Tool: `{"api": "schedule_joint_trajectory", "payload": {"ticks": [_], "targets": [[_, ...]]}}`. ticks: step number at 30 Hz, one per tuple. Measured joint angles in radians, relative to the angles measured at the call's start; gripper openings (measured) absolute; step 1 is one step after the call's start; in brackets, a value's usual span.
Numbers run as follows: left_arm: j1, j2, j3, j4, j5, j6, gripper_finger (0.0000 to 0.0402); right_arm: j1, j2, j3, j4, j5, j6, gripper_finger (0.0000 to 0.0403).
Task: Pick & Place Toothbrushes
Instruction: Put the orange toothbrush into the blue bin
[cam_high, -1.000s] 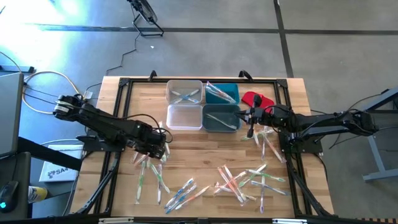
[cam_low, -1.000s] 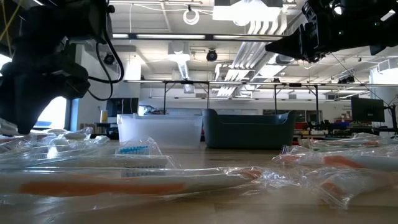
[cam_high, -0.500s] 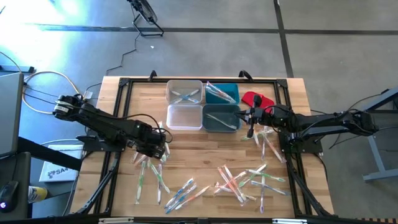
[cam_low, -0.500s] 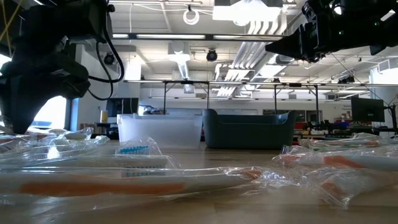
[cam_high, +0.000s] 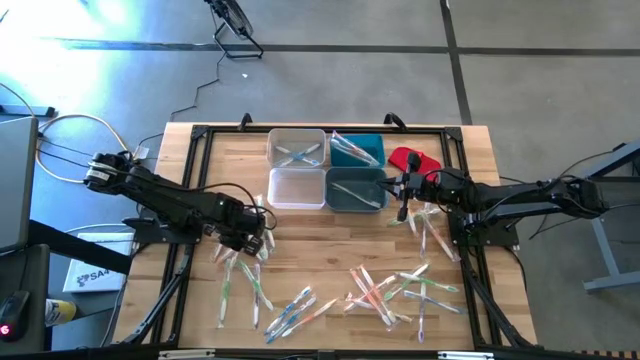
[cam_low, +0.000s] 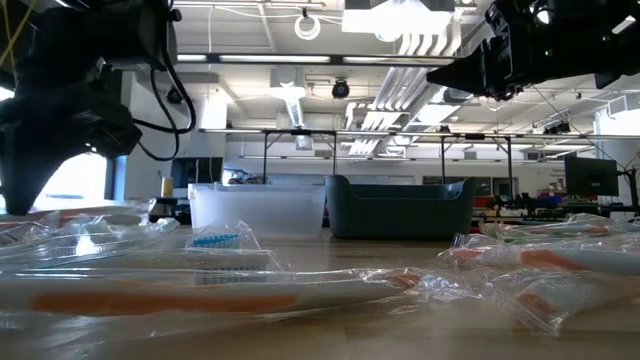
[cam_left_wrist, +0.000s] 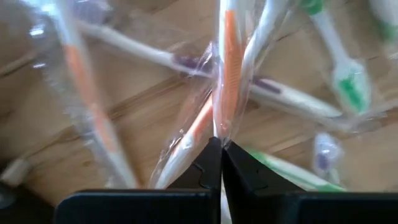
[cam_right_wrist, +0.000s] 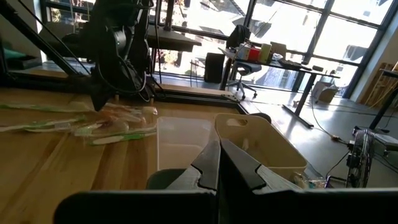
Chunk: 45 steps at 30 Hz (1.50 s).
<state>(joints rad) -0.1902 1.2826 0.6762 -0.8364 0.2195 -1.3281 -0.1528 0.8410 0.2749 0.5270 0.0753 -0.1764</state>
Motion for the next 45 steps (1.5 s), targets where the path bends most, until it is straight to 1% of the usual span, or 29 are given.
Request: {"api": "schedule_joint_trajectory", "payload": {"ticks": [6, 14, 18, 25, 31, 33, 37, 42, 45], "targets": [[0.000, -0.068, 0.000, -0.071, -0.002, 0.025, 0.0000, 0.000, 0.000, 0.000, 0.000, 0.000, 0.000, 0.0003], [0.000, -0.238, 0.000, -0.079, -0.049, 0.075, 0.0000, 0.000, 0.000, 0.000, 0.000, 0.000, 0.000, 0.0003], [0.000, -0.330, 0.000, -0.070, -0.095, 0.096, 0.0000, 0.000, 0.000, 0.000, 0.000, 0.000, 0.000, 0.0003], [0.000, -0.448, 0.000, 0.019, -0.204, 0.208, 0.0000, 0.000, 0.000, 0.000, 0.000, 0.000, 0.000, 0.0003], [0.001, -0.471, 0.000, 0.114, -0.301, 0.381, 0.0000, 0.000, 0.000, 0.000, 0.000, 0.000, 0.000, 0.0003], [0.001, -0.471, 0.000, 0.112, -0.341, 0.443, 0.0000, 0.000, 0.000, 0.000, 0.000, 0.000, 0.000, 0.0003], [0.001, -0.471, 0.000, 0.123, -0.431, 0.514, 0.0000, 0.000, 0.000, 0.000, 0.000, 0.000, 0.021, 0.0003], [0.001, -0.471, 0.000, 0.220, -0.453, 0.640, 0.0000, 0.000, 0.000, 0.000, 0.000, 0.000, 0.034, 0.0003], [0.001, -0.467, 0.000, 0.288, -0.482, 0.725, 0.0000, 0.000, 0.000, 0.000, 0.002, 0.000, 0.034, 0.0003]]}}
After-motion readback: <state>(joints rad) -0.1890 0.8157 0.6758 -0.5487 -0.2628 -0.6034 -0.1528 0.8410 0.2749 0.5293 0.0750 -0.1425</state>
